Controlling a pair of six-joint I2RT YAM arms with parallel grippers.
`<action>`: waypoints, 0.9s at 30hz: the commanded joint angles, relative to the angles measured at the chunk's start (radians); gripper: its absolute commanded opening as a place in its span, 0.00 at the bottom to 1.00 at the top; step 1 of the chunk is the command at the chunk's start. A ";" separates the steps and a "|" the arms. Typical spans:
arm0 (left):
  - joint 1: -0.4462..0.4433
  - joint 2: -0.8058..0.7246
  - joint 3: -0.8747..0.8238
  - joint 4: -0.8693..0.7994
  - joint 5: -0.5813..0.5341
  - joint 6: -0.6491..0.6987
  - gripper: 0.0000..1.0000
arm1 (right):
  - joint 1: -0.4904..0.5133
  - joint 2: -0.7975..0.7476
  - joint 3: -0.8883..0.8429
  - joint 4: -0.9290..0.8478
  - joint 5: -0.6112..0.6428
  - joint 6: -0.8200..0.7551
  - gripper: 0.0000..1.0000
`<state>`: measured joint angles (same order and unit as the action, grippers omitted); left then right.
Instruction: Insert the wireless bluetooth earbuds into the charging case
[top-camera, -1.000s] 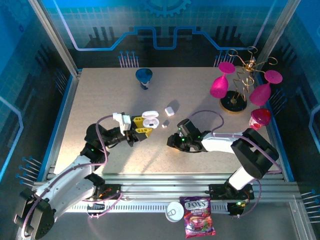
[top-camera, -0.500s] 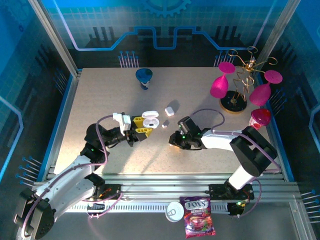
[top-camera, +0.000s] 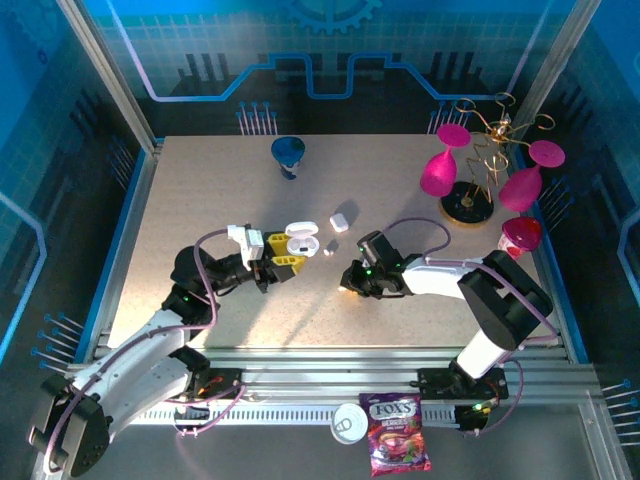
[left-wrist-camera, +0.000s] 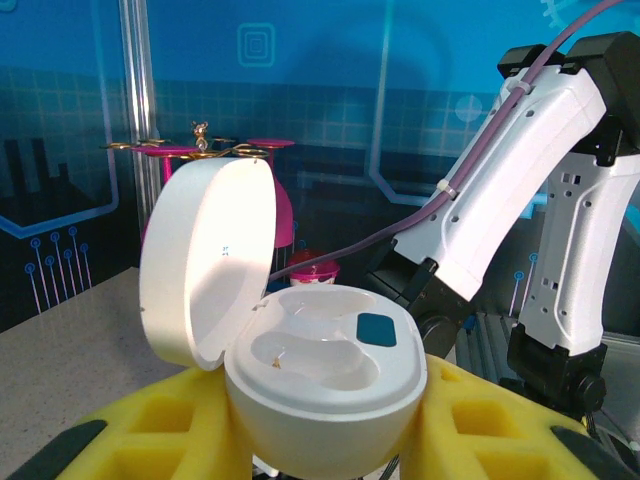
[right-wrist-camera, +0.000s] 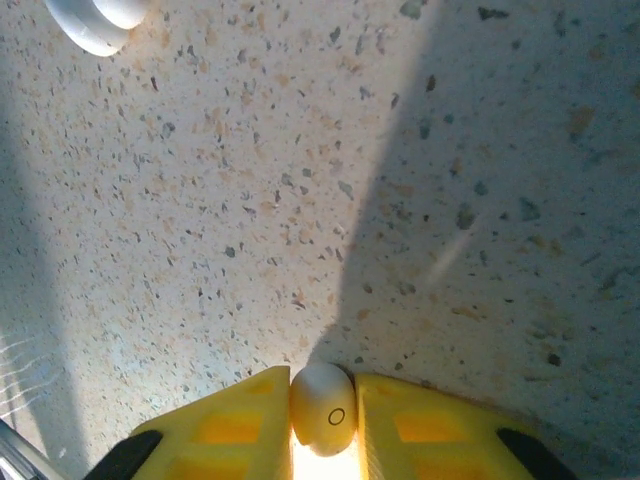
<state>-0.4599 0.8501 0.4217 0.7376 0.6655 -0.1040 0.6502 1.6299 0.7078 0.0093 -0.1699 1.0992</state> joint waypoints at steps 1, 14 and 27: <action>0.006 0.000 -0.007 0.017 -0.006 0.014 0.21 | -0.001 0.034 -0.013 0.057 0.021 -0.008 0.15; 0.006 0.007 -0.011 0.002 -0.030 0.022 0.21 | 0.020 -0.070 0.115 -0.337 0.251 -0.236 0.15; 0.007 0.038 -0.003 -0.017 -0.067 0.027 0.21 | 0.042 -0.101 0.393 -0.933 0.643 -0.409 0.22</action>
<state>-0.4599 0.8883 0.4217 0.7113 0.6136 -0.0944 0.6727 1.5444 1.0492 -0.7242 0.3458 0.7185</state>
